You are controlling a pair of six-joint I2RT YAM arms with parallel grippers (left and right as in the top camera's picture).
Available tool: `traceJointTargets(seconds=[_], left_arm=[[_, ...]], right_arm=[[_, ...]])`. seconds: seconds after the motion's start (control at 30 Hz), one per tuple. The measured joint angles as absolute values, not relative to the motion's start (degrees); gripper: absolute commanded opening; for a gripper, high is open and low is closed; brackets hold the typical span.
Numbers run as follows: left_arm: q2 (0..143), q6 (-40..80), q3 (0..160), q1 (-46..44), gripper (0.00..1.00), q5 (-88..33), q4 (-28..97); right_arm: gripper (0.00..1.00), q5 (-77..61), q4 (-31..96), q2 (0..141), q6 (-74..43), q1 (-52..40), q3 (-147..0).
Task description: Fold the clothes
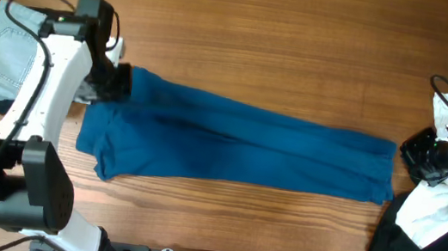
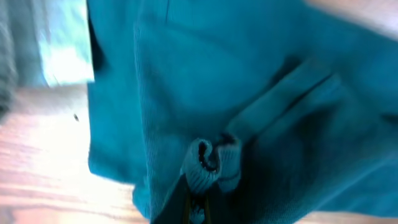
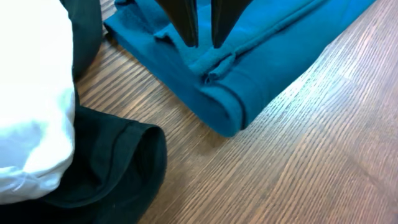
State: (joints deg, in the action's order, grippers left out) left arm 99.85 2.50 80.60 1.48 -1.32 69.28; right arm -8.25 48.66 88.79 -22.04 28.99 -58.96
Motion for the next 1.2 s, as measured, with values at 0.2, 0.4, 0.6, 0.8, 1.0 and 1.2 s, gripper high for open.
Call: traceJointTargets(seconds=[0.2, 0.4, 0.6, 0.8, 1.0, 1.2], left_arm=[[99.9, 2.9, 76.2, 2.1, 0.11, -0.2, 72.6], [99.9, 3.3, 76.0, 3.4, 0.28, 0.4, 72.7], [99.9, 5.0, 76.0, 4.7, 0.26, 2.1, 72.4], [99.9, 6.4, 76.0, 4.6, 0.33, -3.1, 64.6], [99.9, 6.2, 75.6, 1.7, 0.42, -8.0, 62.4], [99.9, 6.1, 67.9, 0.0, 0.49, -9.4, 56.9]], right_arm=[[0.08, -7.4, 48.2, 88.8, -22.1, 29.0, -59.0], [0.08, -7.1, 48.2, 88.8, -22.0, 29.0, -59.0], [0.08, -5.2, 47.5, 88.8, -22.0, 29.0, -59.0], [0.38, -12.8, 45.2, 88.8, -18.3, 29.1, -58.9], [0.57, -18.6, 49.3, 88.8, -14.6, 29.0, -58.7], [0.73, -18.9, 46.1, 88.8, -14.4, 28.9, -53.8]])
